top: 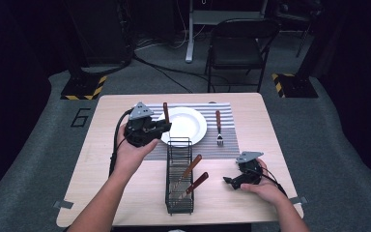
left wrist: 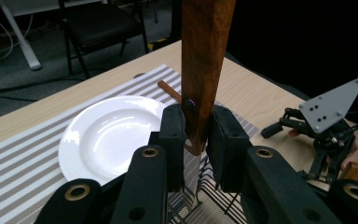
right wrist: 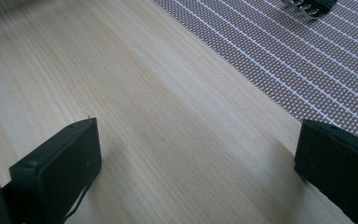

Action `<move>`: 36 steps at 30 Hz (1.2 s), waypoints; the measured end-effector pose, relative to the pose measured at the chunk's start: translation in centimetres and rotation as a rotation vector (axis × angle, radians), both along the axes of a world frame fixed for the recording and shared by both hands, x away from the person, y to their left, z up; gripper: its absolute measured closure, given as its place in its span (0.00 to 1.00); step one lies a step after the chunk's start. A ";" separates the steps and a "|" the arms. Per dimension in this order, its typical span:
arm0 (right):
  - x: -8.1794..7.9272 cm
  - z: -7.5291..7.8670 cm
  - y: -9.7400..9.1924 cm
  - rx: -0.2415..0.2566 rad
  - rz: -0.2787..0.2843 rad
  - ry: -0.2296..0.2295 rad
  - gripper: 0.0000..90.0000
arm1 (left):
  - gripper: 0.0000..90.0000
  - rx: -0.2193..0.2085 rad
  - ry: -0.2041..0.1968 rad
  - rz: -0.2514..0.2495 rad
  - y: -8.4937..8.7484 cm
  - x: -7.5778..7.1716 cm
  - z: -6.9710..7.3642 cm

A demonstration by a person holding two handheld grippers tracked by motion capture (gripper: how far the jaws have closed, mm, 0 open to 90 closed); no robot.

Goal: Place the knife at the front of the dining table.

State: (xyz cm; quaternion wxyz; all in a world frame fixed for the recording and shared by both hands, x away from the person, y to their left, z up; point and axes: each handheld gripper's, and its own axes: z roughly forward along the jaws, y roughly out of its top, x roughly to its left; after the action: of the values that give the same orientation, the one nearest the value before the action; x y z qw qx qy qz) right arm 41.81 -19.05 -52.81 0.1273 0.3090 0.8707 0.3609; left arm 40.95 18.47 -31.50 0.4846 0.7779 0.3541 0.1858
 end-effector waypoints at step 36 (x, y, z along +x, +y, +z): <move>0.0 0.0 0.0 0.000 0.000 0.000 0.00 | 0.85 0.011 0.033 0.169 5.5 1.9 -1.6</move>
State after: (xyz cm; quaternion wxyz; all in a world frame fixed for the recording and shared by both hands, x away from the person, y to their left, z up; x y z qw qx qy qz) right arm 41.81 -19.05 -52.81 0.1273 0.3089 0.8707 0.3609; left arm 42.88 23.93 -33.10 0.4571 0.7508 0.4255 0.2151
